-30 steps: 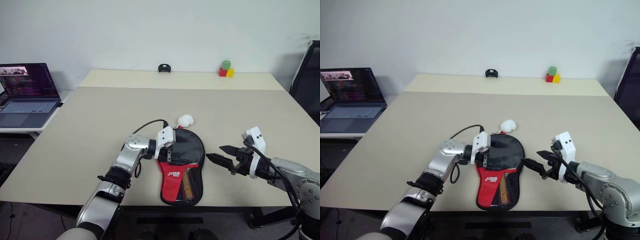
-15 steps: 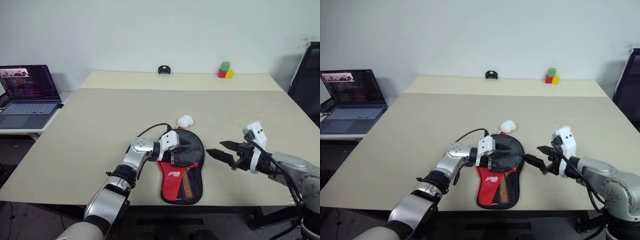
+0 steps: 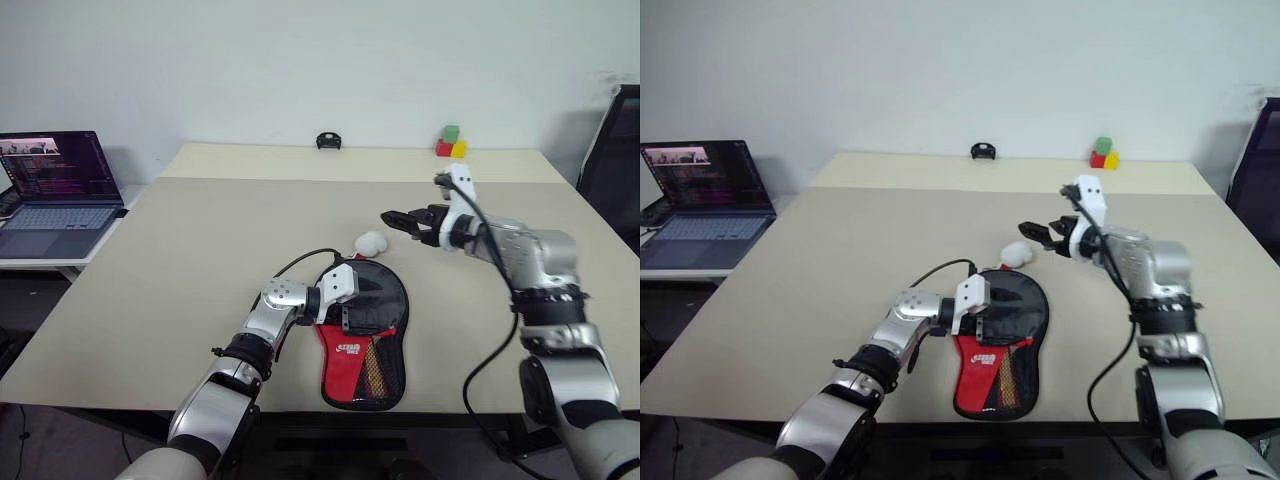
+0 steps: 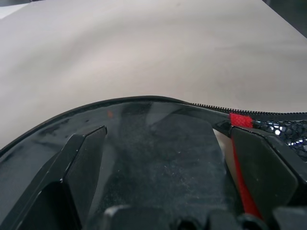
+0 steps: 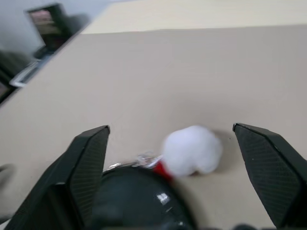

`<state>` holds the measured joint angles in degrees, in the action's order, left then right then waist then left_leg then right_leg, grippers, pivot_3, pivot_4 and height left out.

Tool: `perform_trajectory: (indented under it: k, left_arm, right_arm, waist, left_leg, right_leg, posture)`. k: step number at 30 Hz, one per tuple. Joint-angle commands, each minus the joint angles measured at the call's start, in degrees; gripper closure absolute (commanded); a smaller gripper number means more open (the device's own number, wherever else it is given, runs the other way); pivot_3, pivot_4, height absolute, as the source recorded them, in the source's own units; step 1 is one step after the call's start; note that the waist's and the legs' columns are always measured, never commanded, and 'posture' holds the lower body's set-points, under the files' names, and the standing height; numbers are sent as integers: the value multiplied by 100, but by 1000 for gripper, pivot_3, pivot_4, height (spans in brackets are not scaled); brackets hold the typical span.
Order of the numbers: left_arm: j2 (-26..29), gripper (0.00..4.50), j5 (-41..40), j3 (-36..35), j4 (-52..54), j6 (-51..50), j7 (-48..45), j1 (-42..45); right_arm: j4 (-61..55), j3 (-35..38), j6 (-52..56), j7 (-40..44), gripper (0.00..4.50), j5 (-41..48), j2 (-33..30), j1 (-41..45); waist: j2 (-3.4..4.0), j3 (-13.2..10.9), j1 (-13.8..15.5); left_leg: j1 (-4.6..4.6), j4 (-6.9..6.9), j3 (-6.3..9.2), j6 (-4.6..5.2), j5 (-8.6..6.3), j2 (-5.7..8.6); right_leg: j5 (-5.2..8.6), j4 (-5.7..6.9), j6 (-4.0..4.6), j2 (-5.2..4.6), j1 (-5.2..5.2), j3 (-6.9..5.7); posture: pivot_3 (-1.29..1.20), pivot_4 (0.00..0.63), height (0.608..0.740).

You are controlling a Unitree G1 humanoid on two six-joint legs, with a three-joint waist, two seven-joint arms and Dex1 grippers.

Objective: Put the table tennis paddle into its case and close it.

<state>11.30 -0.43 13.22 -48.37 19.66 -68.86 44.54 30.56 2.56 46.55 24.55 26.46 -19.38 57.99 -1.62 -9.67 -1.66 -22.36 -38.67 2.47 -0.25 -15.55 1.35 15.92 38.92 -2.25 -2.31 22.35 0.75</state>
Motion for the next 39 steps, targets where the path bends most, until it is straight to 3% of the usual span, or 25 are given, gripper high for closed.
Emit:
perform_trajectory:
  k: [1, 5, 11, 19, 29, 33, 39]
  left_arm:
    - [69, 15, 129, 163, 134, -135, -33, -225]
    - [169, 15, 119, 170, 396, -257, -28, -362]
    - [269, 15, 107, 192, 757, -446, 5, -534]
    - [414, 15, 102, 201, 1255, -703, 97, -766]
    - [568, 15, 75, 214, 1578, -897, 231, -949]
    - [585, 0, 79, 249, 1566, -893, 259, -949]
    - [583, 0, 89, 309, 1519, -862, 297, -944]
  right_arm:
    - [1154, -39, -951, 147, 0, -455, 199, 545]
    - [2667, 109, -1982, -20, 0, -818, 575, 1129]
    - [3816, 247, -2947, -202, 0, -1176, 1009, 1495]
    - [4352, 160, -3620, -457, 0, -1751, 1474, 1445]
    - [4481, -97, -3960, -792, 0, -2524, 1616, 1332]
    - [4502, -294, -4029, -861, 921, -2867, 1615, 1294]
    - [4509, -312, -3972, -794, 3014, -3020, 1683, 1227]
  waist:
    - [2, -1, -5]
    - [5, -3, -18]
    - [7, -3, -28]
    - [11, -1, -47]
    - [15, 2, -118]
    - [16, 2, -136]
    - [24, 11, -138]
  left_leg:
    - [-2, 1, 0, 0, 0, 0]
    - [-3, 5, -8, 0, 0, 0]
    - [0, 23, -11, -1, 0, -2]
    - [-6, 60, -27, -6, 3, -3]
    - [-28, 64, -32, -19, 11, -3]
    - [-28, 64, -33, -20, 11, -3]
    - [-26, 64, -33, -25, 15, -2]
  right_leg:
    - [0, -1, 0, 0, 1, 0]
    - [0, -1, 0, -2, 10, 10]
    - [0, -1, 2, -21, 17, 13]
    - [2, 3, 5, -27, 53, 24]
    - [2, 8, 6, -27, 85, 28]
    - [2, 9, 7, -27, 85, 28]
    - [1, 11, 7, -28, 84, 27]
  posture:
    - [0, 150, 740]
    - [0, 150, 740]
    - [0, 150, 740]
    - [0, 150, 740]
    - [0, 150, 740]
    - [0, 150, 740]
    - [0, 150, 740]
